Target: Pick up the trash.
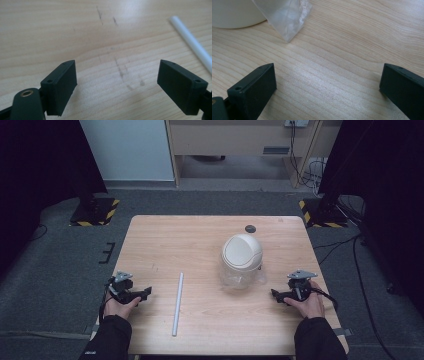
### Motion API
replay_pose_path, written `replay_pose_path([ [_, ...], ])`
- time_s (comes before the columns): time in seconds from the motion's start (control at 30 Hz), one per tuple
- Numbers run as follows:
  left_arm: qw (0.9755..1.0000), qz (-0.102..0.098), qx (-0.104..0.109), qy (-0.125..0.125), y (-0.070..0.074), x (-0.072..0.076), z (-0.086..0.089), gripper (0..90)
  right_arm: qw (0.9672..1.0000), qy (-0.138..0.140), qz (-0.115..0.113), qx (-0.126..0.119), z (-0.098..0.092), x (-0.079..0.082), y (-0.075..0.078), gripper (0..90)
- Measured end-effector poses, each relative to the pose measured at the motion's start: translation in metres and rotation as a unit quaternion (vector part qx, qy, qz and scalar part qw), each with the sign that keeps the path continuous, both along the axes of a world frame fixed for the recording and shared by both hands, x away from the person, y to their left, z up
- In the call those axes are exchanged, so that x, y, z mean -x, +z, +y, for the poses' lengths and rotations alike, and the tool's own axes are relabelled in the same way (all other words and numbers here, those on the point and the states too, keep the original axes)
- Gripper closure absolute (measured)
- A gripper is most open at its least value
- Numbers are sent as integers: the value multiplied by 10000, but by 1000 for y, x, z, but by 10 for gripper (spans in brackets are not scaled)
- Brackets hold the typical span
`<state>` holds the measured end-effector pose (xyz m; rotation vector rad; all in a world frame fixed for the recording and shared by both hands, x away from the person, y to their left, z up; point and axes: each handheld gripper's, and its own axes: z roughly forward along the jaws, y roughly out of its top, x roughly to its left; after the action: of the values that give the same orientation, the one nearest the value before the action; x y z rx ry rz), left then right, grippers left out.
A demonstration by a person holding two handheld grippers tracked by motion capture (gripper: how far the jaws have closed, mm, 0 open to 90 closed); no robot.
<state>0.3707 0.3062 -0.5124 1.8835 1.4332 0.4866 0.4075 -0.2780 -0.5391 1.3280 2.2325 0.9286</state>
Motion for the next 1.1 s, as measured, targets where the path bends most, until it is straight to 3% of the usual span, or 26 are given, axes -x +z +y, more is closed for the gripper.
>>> replay_pose_path([
  [0.13,9994,-312,141,-92,9,3,-3,146,10000,-8,-1,1,0,0,0,11],
  [0.33,9972,-602,311,-301,19,7,-9,148,10000,9,-2,3,0,0,0,12],
  [0.57,9922,-1064,468,-450,31,12,-17,148,10000,7,-3,6,0,0,0,12],
  [0.73,9906,-1174,519,-473,36,12,-21,148,10000,6,-3,3,0,0,0,12],
  [1.1,9847,-1487,800,-425,51,10,-24,147,10000,8,-5,4,0,0,0,10],
])
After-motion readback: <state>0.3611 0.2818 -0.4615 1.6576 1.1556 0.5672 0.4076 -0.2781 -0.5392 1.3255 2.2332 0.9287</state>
